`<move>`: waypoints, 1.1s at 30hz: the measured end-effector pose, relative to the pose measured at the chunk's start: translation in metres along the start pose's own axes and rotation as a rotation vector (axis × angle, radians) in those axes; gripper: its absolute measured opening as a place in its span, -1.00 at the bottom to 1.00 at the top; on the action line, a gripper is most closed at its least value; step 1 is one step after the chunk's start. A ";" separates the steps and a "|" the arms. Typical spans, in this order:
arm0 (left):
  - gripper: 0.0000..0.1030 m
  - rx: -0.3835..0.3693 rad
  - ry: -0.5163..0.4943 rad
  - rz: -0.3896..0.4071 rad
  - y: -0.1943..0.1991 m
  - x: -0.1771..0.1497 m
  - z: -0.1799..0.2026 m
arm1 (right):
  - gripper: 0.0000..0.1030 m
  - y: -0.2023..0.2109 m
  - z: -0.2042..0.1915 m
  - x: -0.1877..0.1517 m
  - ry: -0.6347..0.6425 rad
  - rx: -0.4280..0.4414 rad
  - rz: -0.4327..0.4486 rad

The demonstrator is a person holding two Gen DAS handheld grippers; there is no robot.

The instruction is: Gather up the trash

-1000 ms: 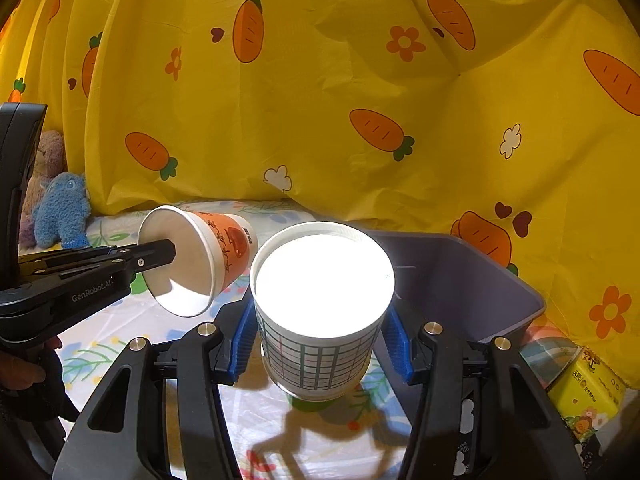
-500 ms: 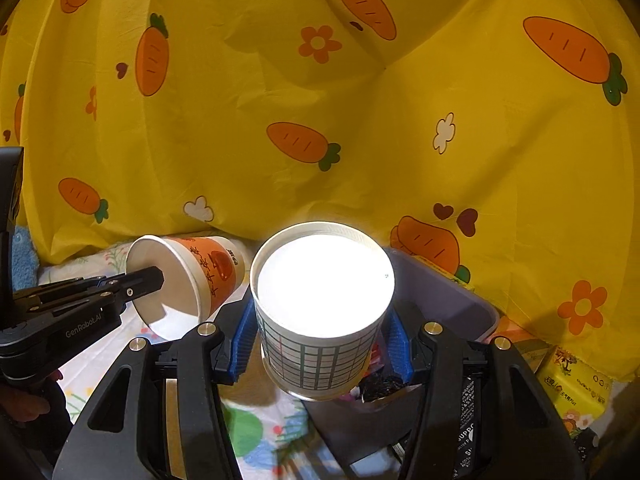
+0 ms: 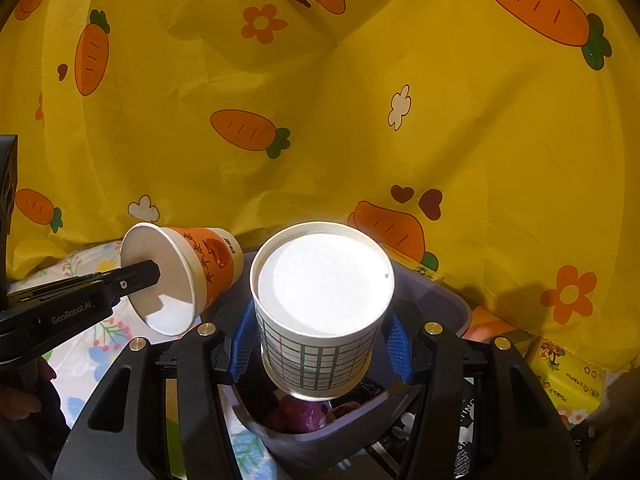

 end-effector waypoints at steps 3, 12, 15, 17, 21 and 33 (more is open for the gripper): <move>-0.96 -0.024 0.006 -0.016 -0.008 0.000 0.004 | 0.06 -0.004 0.002 -0.002 0.001 -0.005 -0.009; -0.96 -0.035 -0.002 -0.044 -0.025 -0.004 0.009 | 0.07 -0.016 0.004 -0.008 0.001 -0.007 -0.032; -0.96 -0.032 -0.005 -0.051 -0.029 -0.005 0.009 | 0.07 -0.018 0.005 -0.011 -0.001 -0.006 -0.040; -0.96 -0.036 -0.004 -0.056 -0.031 -0.006 0.009 | 0.08 -0.018 0.005 -0.012 -0.001 -0.004 -0.041; -0.96 -0.041 -0.007 -0.062 -0.033 -0.007 0.011 | 0.08 -0.019 0.005 -0.013 -0.002 -0.001 -0.042; -0.96 -0.044 0.009 -0.092 -0.043 -0.012 0.009 | 0.10 -0.023 0.002 -0.019 0.016 0.000 -0.059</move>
Point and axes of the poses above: each gripper's, at about its wrist camera, not at the fingertips, and y roughly against the way its jaws point, z to its right, x to its top, the point moved 1 cm from there along -y, roughly the way its jaws point, and after that the axes turned 10 degrees about y, right-handed, at the moved point
